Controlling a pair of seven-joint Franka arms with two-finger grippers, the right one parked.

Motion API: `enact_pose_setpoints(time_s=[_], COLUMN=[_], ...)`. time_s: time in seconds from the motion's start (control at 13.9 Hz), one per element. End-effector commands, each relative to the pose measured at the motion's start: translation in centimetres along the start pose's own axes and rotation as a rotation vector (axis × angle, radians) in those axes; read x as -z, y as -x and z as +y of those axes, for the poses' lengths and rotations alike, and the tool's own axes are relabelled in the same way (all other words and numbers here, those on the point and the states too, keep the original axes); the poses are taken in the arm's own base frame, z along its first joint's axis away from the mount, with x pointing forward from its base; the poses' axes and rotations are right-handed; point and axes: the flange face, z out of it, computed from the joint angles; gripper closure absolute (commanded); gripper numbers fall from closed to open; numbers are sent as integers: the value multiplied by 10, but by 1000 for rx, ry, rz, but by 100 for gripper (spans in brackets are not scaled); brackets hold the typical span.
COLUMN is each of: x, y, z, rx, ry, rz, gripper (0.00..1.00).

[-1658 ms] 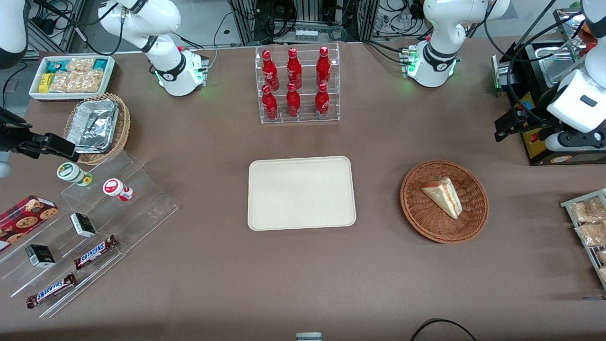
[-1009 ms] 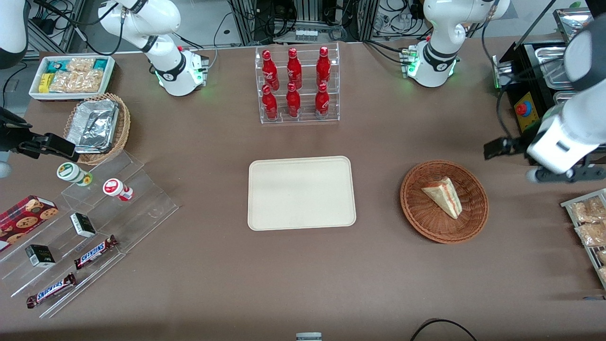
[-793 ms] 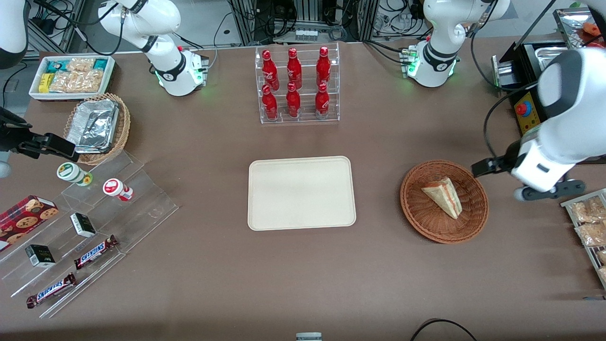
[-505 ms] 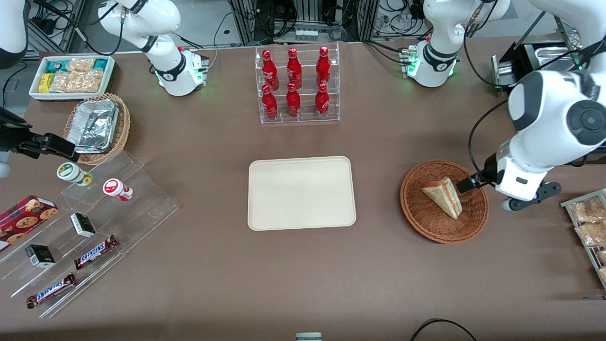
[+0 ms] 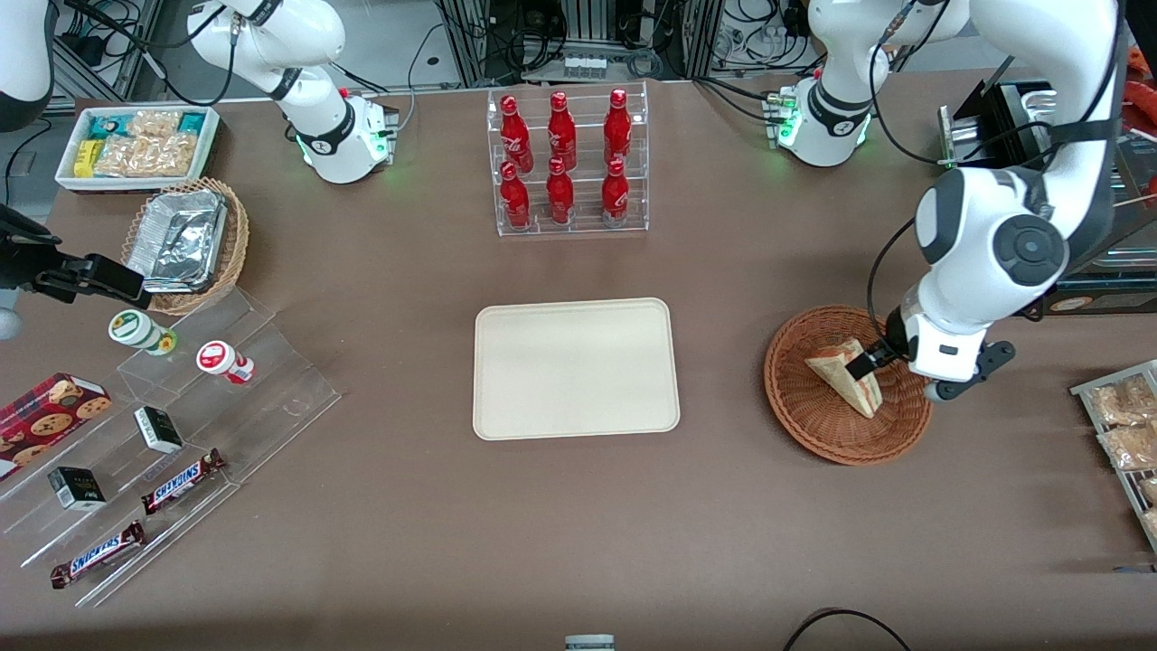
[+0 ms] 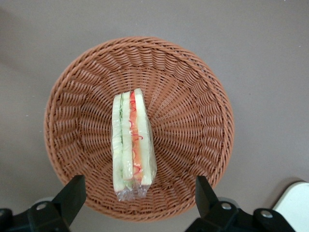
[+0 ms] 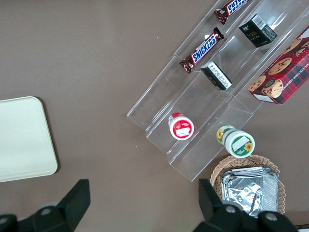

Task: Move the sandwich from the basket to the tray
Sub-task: 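Lower the left gripper and close it on the wrapped sandwich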

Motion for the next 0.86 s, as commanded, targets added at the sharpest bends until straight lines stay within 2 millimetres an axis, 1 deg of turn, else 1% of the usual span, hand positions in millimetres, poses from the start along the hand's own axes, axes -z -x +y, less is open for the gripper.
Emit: enact_pose_setpoints(time_s=[0.0, 0.22, 0.5, 0.72, 0.79], x=[-22, -44, -81, -95, -96], y=[18, 17, 16, 15, 15], z=[-11, -10, -11, -10, -10], rx=[22, 36, 59, 59, 59], ry=[10, 0, -17, -15, -16], rz=[36, 18, -9, -11, -12], gripper=[0, 0, 0, 0, 11])
